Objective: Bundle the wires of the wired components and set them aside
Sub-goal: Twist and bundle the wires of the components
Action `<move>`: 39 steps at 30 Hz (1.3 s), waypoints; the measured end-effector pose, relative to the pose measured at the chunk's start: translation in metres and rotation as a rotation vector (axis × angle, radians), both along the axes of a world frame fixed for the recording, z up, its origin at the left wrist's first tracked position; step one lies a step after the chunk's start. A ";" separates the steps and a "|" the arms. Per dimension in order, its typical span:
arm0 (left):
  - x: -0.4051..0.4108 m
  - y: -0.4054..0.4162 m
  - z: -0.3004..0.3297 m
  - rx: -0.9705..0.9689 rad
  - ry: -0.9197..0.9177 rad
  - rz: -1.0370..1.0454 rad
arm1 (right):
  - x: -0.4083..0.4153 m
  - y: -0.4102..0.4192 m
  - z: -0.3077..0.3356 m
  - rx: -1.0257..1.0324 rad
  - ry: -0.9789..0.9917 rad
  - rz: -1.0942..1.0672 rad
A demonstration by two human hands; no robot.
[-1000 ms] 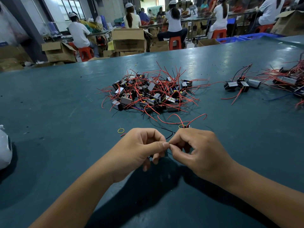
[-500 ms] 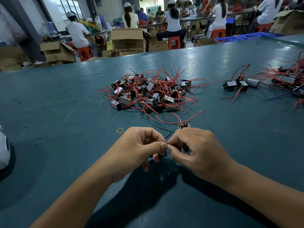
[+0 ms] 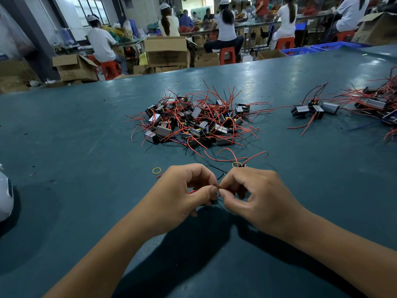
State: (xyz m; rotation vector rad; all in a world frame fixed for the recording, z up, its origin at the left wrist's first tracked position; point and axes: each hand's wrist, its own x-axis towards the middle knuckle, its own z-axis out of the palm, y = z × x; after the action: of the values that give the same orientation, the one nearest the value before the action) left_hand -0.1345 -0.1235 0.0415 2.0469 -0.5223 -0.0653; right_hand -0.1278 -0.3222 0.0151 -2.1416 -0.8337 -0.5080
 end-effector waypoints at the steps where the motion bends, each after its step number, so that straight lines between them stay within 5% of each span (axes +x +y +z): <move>1: 0.000 0.000 0.000 0.098 -0.144 -0.010 | 0.000 0.000 0.000 0.012 0.017 0.001; 4: 0.000 -0.001 0.001 0.413 -0.579 -0.040 | 0.001 0.001 -0.002 0.073 0.081 0.010; 7: 0.004 0.000 -0.002 0.508 -0.773 -0.064 | 0.002 0.002 -0.003 0.121 0.128 0.016; 13: 0.005 0.002 -0.007 0.274 -0.515 -0.014 | 0.002 0.002 -0.002 0.146 0.147 0.009; 22: 0.004 -0.002 -0.007 0.157 -0.438 -0.014 | -0.002 0.003 0.001 0.154 0.178 0.016; 32: 0.002 -0.006 -0.001 0.567 -0.903 -0.077 | 0.001 0.003 0.001 0.230 0.305 0.051; 39: 0.002 -0.003 -0.006 0.301 -0.529 0.010 | -0.001 0.004 0.002 0.222 0.275 0.008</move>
State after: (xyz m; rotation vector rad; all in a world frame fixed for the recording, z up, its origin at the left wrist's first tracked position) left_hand -0.1322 -0.1262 0.0358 2.3642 -0.8691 0.4396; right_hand -0.1283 -0.3181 0.0175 -1.9473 -0.6022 -0.2789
